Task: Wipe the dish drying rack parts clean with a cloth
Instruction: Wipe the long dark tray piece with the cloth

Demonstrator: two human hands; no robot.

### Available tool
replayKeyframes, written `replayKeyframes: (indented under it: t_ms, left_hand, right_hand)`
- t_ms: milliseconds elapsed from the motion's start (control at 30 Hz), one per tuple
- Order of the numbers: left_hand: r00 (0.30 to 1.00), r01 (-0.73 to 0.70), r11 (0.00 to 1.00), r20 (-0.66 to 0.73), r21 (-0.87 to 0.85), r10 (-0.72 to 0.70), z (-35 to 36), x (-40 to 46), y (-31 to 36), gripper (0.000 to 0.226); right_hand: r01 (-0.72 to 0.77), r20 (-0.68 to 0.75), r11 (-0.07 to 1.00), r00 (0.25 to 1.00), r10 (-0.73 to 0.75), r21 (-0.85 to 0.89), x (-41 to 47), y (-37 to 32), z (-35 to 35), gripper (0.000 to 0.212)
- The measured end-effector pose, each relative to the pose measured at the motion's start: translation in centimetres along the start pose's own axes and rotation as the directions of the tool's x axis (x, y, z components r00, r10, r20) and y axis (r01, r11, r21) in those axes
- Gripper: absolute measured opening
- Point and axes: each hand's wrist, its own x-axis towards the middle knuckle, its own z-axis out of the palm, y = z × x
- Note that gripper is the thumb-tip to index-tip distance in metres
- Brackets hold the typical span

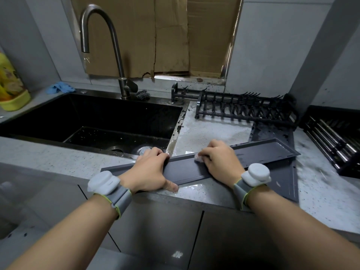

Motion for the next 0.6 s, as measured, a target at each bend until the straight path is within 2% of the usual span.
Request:
replayKeyframes:
  t_ms: [67, 167, 400, 433, 500, 533, 600]
  left_hand:
    - [1.0, -0.002, 1.0, 0.0, 0.001, 0.002, 0.0, 0.0, -0.1, 0.102]
    - [1.0, -0.008, 1.0, -0.003, -0.002, 0.008, 0.1, 0.0, -0.2, 0.103]
    - [1.0, -0.009, 1.0, -0.005, 0.001, 0.009, 0.0, -0.1, -0.1, 0.104]
    - [1.0, -0.007, 1.0, -0.003, 0.003, 0.007, 0.0, -0.1, -0.1, 0.104]
    - [1.0, -0.004, 1.0, 0.002, 0.009, 0.004, 0.0, -0.1, 0.0, 0.103]
    - [1.0, -0.001, 1.0, 0.004, 0.012, 0.001, 0.0, -0.1, 0.0, 0.103]
    - [1.0, 0.004, 1.0, 0.017, 0.019, -0.004, -0.1, -0.1, 0.1, 0.101]
  right_hand:
    - [0.055, 0.017, 0.999, 0.998, -0.054, -0.005, -0.1, -0.9, 0.8, 0.024]
    - [0.054, 0.076, 0.998, 0.996, -0.053, -0.015, 0.3, -0.3, 0.8, 0.026]
    - [-0.131, 0.12, 0.987, 0.983, 0.142, -0.092, 0.6, 3.4, -1.9, 0.023]
    - [-0.145, 0.096, 0.988, 0.984, 0.15, -0.06, 0.5, 3.2, -2.3, 0.019]
    - [-0.183, 0.021, 0.969, 0.983, 0.182, 0.166, 0.4, 2.2, -3.5, 0.015]
    - [-0.184, -0.003, 0.93, 0.981, 0.195, 0.317, 0.6, 1.6, -4.1, 0.012]
    - [-0.166, -0.017, 0.853, 0.98, 0.201, 0.494, 1.2, 0.7, -4.8, 0.007]
